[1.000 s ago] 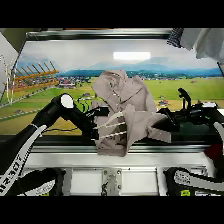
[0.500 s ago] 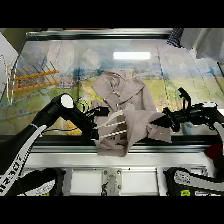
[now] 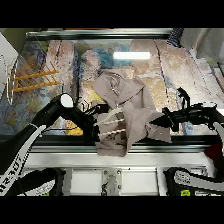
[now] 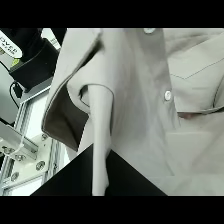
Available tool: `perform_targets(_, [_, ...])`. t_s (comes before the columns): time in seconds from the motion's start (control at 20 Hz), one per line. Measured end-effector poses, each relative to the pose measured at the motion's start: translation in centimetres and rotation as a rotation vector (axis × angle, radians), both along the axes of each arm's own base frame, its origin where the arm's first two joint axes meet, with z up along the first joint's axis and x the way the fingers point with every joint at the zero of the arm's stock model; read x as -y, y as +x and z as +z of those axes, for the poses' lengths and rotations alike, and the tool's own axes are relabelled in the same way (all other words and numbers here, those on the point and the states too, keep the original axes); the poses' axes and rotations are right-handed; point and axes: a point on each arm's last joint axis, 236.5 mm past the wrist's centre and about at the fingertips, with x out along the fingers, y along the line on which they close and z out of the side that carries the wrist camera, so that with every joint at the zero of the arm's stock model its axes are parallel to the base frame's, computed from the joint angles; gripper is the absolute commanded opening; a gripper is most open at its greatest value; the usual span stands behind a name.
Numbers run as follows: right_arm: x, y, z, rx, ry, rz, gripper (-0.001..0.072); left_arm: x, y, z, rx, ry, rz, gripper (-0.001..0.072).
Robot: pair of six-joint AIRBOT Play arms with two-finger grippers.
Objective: Fold the clothes and pants, and hang the long-sleeved shirts on hangers.
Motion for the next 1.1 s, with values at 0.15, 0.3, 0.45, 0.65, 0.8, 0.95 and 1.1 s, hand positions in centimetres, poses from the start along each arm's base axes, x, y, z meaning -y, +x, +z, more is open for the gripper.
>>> perform_targets(0.15, [0.0,0.0,0.0,0.000,0.000,-0.001,0.0009,-0.8,1.1,0.3,-0.030,0.033,0.122,0.0447])
perform_targets(0.3, [0.0,0.2,-0.2,0.002,-0.007,-0.008,0.0008,-1.8,2.2,1.6,-0.017,0.033,0.220,0.0447])
perform_targets(0.45, [0.0,0.4,-0.2,0.005,-0.009,-0.016,0.0007,-2.8,3.4,3.1,0.016,0.022,0.313,0.0447])
perform_targets(0.65, [-0.3,1.6,1.4,0.052,0.037,-0.068,0.0007,-5.3,7.1,5.9,0.106,-0.009,0.554,0.0446])
perform_targets(0.8, [-0.5,3.2,4.0,0.150,0.064,-0.145,0.0006,-7.8,9.4,8.5,0.173,-0.040,0.747,0.0445])
perform_targets(0.95, [-0.6,4.6,7.4,0.271,0.076,-0.238,0.0006,-10.0,10.2,9.8,0.207,-0.027,0.886,0.0446])
perform_targets(1.1, [-0.5,5.4,10.6,0.355,0.060,-0.333,0.0006,-10.8,9.3,8.7,0.189,0.013,0.976,0.0591])
